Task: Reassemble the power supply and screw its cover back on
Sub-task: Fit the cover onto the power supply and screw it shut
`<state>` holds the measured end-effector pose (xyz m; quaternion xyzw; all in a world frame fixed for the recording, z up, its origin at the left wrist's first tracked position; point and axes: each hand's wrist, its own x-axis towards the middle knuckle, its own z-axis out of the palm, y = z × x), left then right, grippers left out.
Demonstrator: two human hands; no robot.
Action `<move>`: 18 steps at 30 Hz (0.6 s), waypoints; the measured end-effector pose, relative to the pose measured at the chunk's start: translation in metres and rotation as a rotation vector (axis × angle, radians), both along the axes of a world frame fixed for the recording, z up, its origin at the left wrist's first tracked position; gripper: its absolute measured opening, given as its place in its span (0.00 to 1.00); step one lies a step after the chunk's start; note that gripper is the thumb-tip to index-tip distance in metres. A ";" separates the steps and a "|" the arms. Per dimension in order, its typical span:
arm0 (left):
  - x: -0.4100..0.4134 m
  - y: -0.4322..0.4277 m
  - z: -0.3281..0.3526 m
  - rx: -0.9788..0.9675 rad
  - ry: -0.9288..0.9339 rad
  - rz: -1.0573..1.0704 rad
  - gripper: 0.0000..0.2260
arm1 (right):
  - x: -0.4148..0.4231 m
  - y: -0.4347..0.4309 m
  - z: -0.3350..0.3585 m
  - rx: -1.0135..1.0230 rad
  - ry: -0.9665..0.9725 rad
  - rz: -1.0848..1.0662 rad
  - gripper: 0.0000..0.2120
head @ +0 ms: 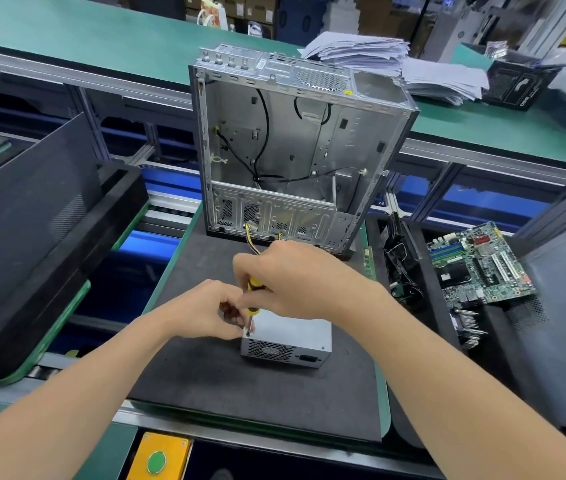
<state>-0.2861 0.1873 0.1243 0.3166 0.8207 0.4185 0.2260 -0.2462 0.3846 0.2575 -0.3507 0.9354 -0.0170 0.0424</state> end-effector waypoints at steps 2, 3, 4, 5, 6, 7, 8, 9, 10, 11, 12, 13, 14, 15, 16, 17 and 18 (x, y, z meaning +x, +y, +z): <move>-0.001 -0.001 -0.001 0.005 -0.017 -0.003 0.15 | -0.001 -0.003 -0.004 -0.020 0.067 -0.070 0.19; -0.001 -0.001 -0.002 0.005 -0.029 -0.004 0.15 | -0.001 -0.005 -0.007 -0.024 0.074 -0.118 0.23; -0.001 -0.002 -0.003 0.003 -0.038 -0.005 0.14 | -0.001 -0.007 -0.009 -0.025 0.086 -0.160 0.27; -0.001 -0.002 -0.004 -0.004 -0.035 -0.005 0.12 | -0.001 -0.009 -0.012 -0.017 0.119 -0.202 0.31; -0.002 -0.002 -0.006 -0.012 -0.023 -0.005 0.11 | -0.001 -0.010 -0.012 -0.005 0.153 -0.253 0.34; -0.002 -0.002 -0.007 -0.015 -0.013 -0.003 0.09 | -0.002 -0.011 -0.012 -0.003 0.178 -0.319 0.35; -0.002 -0.002 -0.008 -0.010 -0.012 0.001 0.08 | -0.002 -0.010 -0.012 -0.008 0.187 -0.389 0.36; -0.002 -0.001 -0.008 -0.002 -0.012 0.006 0.07 | -0.003 -0.010 -0.012 -0.004 0.184 -0.457 0.37; -0.002 0.000 -0.008 0.004 -0.004 0.015 0.06 | -0.002 -0.010 -0.012 0.011 0.184 -0.503 0.38; -0.002 0.001 -0.009 0.009 0.009 0.028 0.06 | -0.003 -0.009 -0.012 0.025 0.184 -0.526 0.39; -0.003 0.002 -0.009 0.011 0.023 0.038 0.06 | -0.002 -0.009 -0.013 0.024 0.173 -0.520 0.39; -0.003 0.002 -0.009 0.009 0.034 0.041 0.07 | -0.001 -0.009 -0.012 0.010 0.154 -0.478 0.38; -0.004 0.003 -0.008 0.002 0.040 0.037 0.06 | 0.000 -0.007 -0.012 -0.004 0.123 -0.412 0.37; -0.004 0.004 -0.007 -0.004 0.040 0.028 0.06 | 0.001 -0.004 -0.010 0.002 0.092 -0.320 0.33; -0.005 0.004 -0.006 -0.008 0.038 0.017 0.06 | 0.001 -0.001 -0.007 0.009 0.056 -0.204 0.26; -0.005 0.004 -0.005 -0.017 0.045 0.007 0.05 | 0.000 0.002 -0.003 0.024 0.013 -0.098 0.15; -0.005 0.004 -0.004 -0.029 0.061 0.002 0.05 | 0.000 0.005 0.002 0.045 -0.032 -0.012 0.06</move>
